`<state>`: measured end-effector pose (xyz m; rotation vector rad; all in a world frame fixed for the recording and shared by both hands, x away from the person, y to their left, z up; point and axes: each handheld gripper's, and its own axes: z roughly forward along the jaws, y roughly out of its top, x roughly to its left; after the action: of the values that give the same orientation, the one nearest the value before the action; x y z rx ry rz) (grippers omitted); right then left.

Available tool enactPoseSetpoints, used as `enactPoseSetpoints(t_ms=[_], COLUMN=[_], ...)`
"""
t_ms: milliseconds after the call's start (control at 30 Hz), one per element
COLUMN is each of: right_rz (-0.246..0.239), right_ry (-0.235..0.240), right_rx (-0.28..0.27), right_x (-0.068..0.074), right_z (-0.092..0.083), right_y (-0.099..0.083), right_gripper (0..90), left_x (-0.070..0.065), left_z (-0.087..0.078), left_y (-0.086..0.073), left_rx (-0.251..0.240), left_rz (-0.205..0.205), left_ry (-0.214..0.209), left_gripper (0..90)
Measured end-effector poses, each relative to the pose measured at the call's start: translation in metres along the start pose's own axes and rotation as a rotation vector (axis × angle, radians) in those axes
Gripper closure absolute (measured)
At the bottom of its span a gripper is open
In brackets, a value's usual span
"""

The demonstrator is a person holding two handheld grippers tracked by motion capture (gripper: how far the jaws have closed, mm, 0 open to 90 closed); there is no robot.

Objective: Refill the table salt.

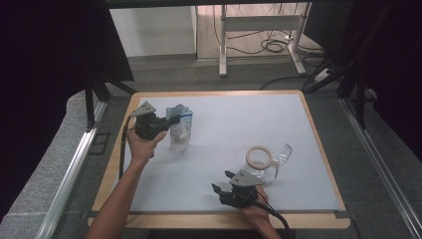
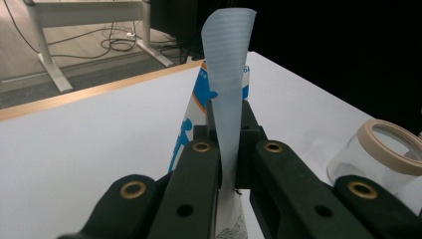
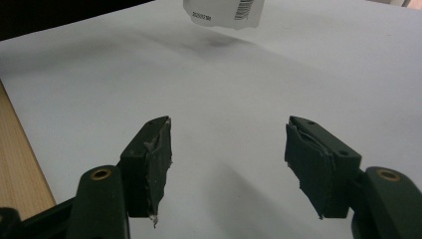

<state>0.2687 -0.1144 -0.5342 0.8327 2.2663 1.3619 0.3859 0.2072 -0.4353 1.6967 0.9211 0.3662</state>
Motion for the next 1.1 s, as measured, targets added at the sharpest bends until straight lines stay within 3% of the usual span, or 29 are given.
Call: enactPoseSetpoints(t_ms=[567,1100], right_rz=[-0.008,-0.017], right_ry=[-0.002,-0.065], right_rx=[-0.005,-0.012], right_x=[0.003,0.006], right_z=[0.005,0.013], right_y=[0.007,0.014], right_gripper=[34.5,28.7], left_x=[-0.017,-0.042], left_z=[0.001,0.003], left_y=[0.002,0.005], left_rx=[0.0,0.003], left_rz=[0.01,0.045], left_ry=[-0.032,-0.086], left_gripper=[90.0,90.0])
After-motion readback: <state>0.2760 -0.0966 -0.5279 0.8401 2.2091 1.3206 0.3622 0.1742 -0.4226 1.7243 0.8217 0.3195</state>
